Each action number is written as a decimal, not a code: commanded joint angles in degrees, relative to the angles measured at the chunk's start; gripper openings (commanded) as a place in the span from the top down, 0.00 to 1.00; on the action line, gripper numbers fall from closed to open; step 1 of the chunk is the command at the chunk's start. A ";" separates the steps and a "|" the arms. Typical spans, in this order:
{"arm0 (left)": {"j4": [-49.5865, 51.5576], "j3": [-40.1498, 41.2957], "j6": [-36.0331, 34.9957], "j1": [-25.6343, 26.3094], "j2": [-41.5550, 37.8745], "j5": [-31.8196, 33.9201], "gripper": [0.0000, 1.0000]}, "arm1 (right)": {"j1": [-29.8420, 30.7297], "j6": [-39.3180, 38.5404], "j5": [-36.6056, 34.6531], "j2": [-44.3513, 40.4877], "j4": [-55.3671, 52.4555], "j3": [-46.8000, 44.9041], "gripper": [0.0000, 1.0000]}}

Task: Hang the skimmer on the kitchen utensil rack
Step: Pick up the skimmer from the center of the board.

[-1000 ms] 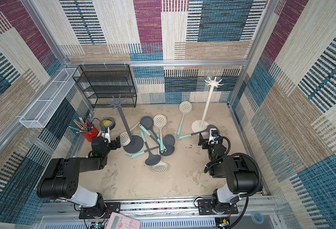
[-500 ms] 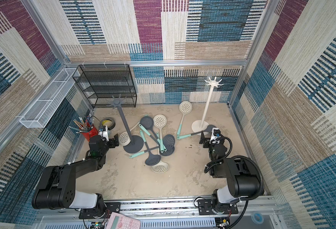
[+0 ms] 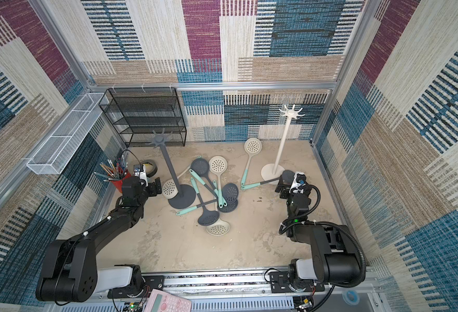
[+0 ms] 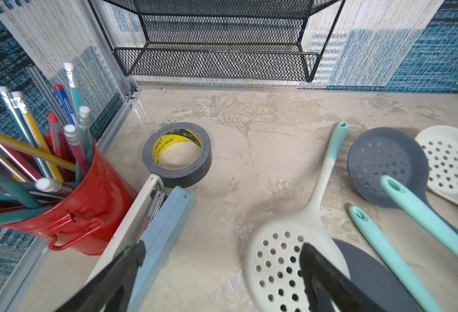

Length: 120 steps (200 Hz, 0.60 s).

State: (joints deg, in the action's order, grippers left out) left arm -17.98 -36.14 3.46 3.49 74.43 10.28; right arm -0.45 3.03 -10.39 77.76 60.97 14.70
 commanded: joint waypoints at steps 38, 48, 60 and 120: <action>21.64 -4.96 9.57 0.63 -6.12 -2.82 0.09 | 0.52 10.33 -5.54 -3.75 -20.80 6.90 0.01; 23.56 -5.15 10.38 0.80 -7.74 -3.99 0.09 | 0.86 12.13 -5.75 -4.38 -24.70 8.48 0.01; 25.52 -4.91 11.03 0.91 -9.52 -5.49 0.09 | 1.51 14.34 -4.86 -5.58 -28.26 9.99 0.01; 35.58 -4.76 14.43 3.89 -14.89 -12.20 0.11 | 9.35 17.84 4.61 -6.25 -37.59 14.30 0.00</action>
State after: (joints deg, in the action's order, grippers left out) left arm 12.05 -40.82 15.46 6.07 61.19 2.17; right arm 6.63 18.46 -11.44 71.40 28.47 27.86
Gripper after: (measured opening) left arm 0.892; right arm 0.998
